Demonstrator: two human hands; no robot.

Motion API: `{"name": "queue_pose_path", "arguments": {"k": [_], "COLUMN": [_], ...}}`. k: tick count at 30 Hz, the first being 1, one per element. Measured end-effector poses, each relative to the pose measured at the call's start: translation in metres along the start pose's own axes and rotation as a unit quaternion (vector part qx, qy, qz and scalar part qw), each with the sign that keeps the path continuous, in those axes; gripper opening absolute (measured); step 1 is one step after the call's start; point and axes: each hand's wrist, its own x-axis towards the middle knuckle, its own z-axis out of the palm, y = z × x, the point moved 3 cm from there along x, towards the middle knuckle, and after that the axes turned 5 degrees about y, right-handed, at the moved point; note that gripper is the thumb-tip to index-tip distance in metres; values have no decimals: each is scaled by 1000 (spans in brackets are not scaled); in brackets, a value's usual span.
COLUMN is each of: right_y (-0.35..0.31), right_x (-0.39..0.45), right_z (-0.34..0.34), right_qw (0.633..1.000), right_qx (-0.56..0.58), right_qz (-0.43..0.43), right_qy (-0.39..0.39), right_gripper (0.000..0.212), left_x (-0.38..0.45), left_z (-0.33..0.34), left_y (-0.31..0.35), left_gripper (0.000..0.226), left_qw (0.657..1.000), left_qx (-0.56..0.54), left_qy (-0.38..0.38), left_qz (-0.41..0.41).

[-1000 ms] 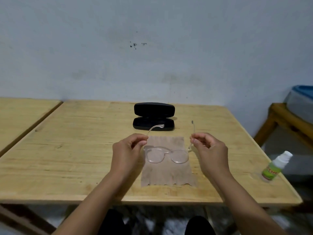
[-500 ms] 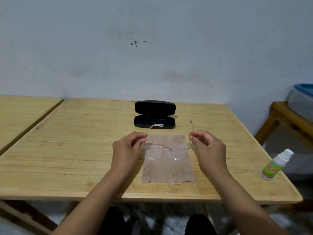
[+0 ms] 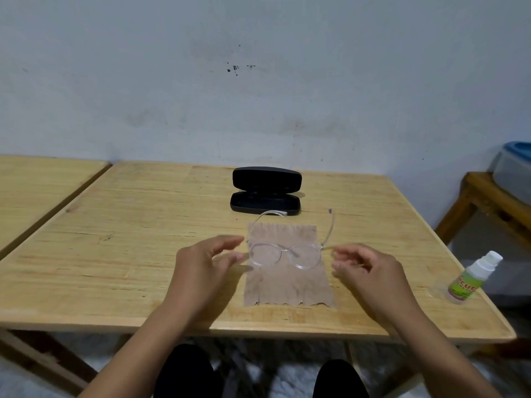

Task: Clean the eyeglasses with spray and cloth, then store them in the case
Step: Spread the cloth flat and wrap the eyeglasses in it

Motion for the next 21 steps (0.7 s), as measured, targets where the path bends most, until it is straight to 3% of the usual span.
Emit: {"name": "queue_pose_path", "arguments": {"k": [4, 7, 9, 11, 14, 18, 21], "right_y": [2, 0, -4, -6, -7, -7, -8], "right_x": [-9, -9, -9, -9, -9, -4, -1], "right_z": [-4, 2, 7, 11, 14, 14, 19], "right_qw": [979, 962, 957, 956, 965, 994, 988], "right_qx": [-116, -173, -188, -196, -176, -34, 82], "right_qz": [-41, -79, -98, -106, -89, 11, 101], "right_qy": [-164, -194, -197, -193, -170, -106, -78], "right_gripper": [34, 32, 22, 10, 6, 4, 5], "left_x": [-24, -29, -29, -27, -24, -15, -7], "left_z": [3, 11, 15, 18, 18, 13, 15], "left_y": [-3, -7, -9, -8, -7, -2, 1], "left_gripper": [29, 31, 33, 22, 15, 4, 4], "left_qw": [982, 970, 969, 973, 975, 989, 998], "left_qx": [53, 63, 74, 77, 86, 85, 42], "left_qy": [-147, -162, -147, -125, -99, -36, -17], "left_qz": [110, 169, 184, 179, 177, 116, 43]}}
